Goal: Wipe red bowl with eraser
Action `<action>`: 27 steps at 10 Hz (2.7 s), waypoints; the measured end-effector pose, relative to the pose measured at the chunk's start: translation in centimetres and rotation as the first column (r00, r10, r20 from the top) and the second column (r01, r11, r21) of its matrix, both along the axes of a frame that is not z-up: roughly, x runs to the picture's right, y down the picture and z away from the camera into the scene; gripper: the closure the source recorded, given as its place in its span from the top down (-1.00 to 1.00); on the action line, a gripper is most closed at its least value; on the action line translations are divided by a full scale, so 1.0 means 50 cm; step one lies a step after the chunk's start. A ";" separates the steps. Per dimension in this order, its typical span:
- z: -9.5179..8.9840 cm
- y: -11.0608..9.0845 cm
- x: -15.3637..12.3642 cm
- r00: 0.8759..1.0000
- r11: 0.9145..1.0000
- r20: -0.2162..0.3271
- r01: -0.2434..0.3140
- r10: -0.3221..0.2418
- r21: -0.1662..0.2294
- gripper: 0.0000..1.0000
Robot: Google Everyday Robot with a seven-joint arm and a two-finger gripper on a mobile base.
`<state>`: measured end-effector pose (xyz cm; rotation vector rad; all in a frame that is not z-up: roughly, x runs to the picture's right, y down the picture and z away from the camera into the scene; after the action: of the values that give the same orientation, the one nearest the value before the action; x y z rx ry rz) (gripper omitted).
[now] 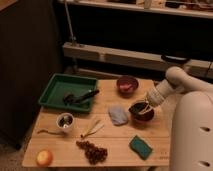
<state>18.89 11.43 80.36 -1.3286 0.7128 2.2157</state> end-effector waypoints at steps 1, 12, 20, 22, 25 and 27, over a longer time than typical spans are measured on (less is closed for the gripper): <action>0.000 -0.003 -0.006 1.000 1.000 0.001 0.004 -0.004 0.002 -1.00; -0.036 0.070 -0.004 0.997 0.998 0.059 0.059 -0.058 -0.013 -1.00; 0.008 -0.001 0.018 1.000 1.000 0.009 0.019 -0.019 -0.025 -1.00; 0.008 -0.016 -0.018 0.999 0.999 0.023 0.040 -0.040 -0.017 -1.00; -0.015 -0.009 -0.068 0.993 0.994 0.056 0.105 -0.104 -0.009 -1.00; -0.033 0.015 -0.083 0.987 0.990 0.077 0.143 -0.142 -0.014 -1.00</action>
<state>14.74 12.21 78.71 -1.3215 0.7782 2.0400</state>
